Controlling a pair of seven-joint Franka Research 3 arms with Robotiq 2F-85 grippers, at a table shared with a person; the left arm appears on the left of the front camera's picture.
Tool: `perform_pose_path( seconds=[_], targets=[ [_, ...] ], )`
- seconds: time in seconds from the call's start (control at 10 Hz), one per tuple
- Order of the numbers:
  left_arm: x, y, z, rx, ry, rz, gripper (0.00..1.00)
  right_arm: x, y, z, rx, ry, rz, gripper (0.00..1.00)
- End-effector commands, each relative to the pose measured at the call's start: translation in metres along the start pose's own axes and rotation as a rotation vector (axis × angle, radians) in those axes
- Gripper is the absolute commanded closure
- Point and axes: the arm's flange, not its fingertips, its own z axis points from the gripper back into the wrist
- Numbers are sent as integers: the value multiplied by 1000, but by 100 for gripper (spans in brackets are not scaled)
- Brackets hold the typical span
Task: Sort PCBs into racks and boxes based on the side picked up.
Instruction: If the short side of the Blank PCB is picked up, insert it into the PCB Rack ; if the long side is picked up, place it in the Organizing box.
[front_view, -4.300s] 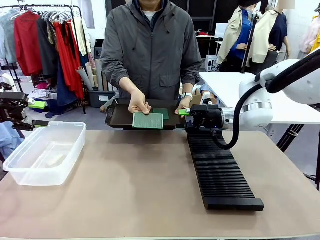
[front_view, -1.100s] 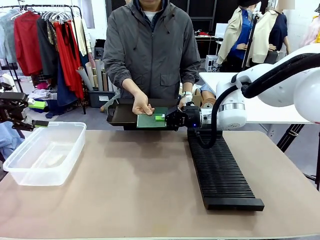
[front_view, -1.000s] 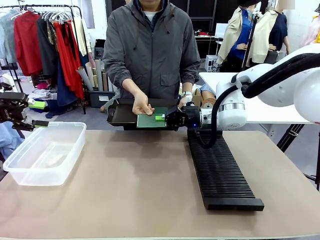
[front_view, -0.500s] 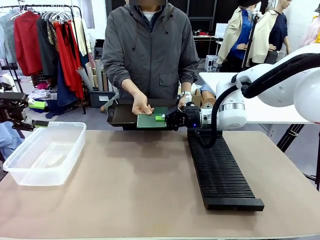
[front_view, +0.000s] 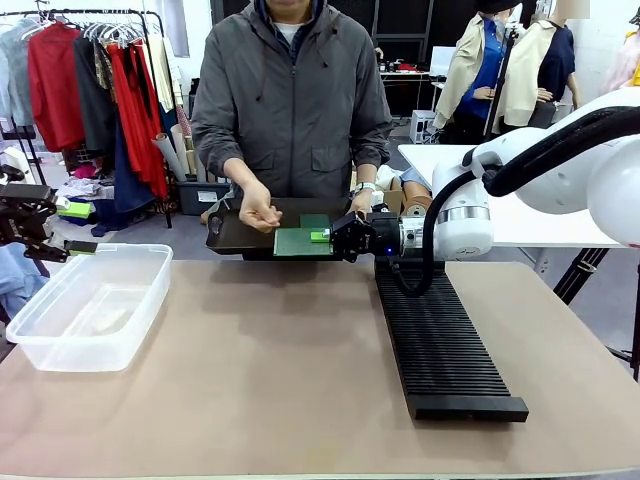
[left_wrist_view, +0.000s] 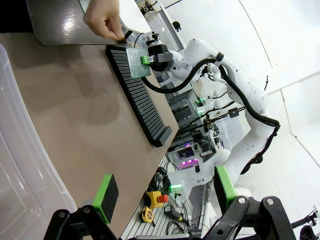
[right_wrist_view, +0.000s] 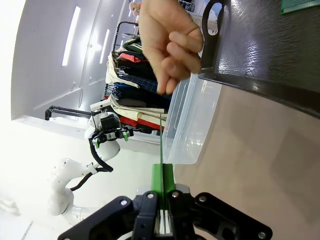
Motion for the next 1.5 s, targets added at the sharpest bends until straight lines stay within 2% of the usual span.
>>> perform_pose_path(
  seconds=[0.0,1.4],
  targets=[
    [1,-2,1,-7,-1,10,0,-1,0,-1,-2,-1,0,100],
    [1,-2,1,-7,-1,10,0,-1,0,-1,-2,-1,0,100]
  ],
)
